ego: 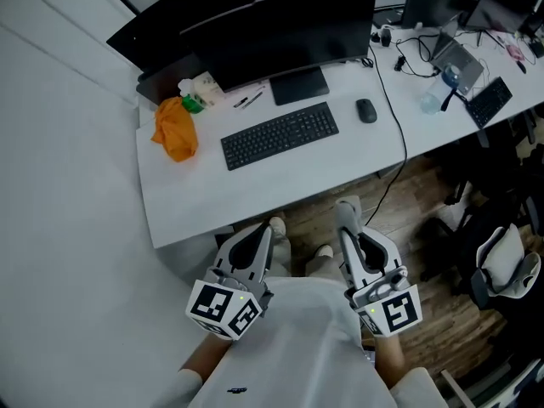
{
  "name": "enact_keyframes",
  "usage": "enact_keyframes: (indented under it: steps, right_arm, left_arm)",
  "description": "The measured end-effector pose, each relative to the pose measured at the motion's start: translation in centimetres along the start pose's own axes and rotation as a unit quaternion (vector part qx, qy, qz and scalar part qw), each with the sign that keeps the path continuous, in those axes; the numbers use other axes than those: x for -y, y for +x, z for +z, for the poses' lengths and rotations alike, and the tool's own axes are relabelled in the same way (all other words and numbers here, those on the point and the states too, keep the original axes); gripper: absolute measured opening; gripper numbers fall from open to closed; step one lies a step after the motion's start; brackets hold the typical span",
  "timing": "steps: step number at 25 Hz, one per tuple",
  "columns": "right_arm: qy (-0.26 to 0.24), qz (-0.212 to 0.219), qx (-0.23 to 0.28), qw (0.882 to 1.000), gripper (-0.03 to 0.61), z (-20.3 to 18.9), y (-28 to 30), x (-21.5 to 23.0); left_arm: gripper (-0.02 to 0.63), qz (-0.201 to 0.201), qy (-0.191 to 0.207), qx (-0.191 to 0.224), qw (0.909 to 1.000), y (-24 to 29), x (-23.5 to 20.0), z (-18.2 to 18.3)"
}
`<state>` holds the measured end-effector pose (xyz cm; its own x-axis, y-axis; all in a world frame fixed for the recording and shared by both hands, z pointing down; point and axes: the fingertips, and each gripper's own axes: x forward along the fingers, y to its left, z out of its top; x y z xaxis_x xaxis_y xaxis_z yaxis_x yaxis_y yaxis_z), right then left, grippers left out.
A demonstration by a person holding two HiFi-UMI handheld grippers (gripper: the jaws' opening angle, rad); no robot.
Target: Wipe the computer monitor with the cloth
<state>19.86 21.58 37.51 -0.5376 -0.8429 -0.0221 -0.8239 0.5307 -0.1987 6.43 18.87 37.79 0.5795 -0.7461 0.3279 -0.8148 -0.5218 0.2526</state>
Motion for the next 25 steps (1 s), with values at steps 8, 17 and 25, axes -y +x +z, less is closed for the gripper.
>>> enact_keyframes:
  steps: [8, 17, 25]
  right_arm:
    - [-0.019, -0.039, -0.012, 0.999, 0.023, 0.4, -0.2, 1.5]
    - [-0.056, -0.019, -0.025, 0.998, 0.024, 2.5, 7.9, -1.3]
    - [-0.038, 0.051, -0.025, 0.998, 0.034, 3.7, 17.9, -6.0]
  left_arm:
    - [0.018, -0.033, 0.010, -0.007, 0.9994, 3.1, -0.1, 1.1]
    - [0.018, -0.053, -0.014, 0.037, 0.9978, 4.2, -5.7, 4.9]
    - [0.018, -0.030, -0.056, 0.060, 0.9962, 2.6, -14.8, 6.9]
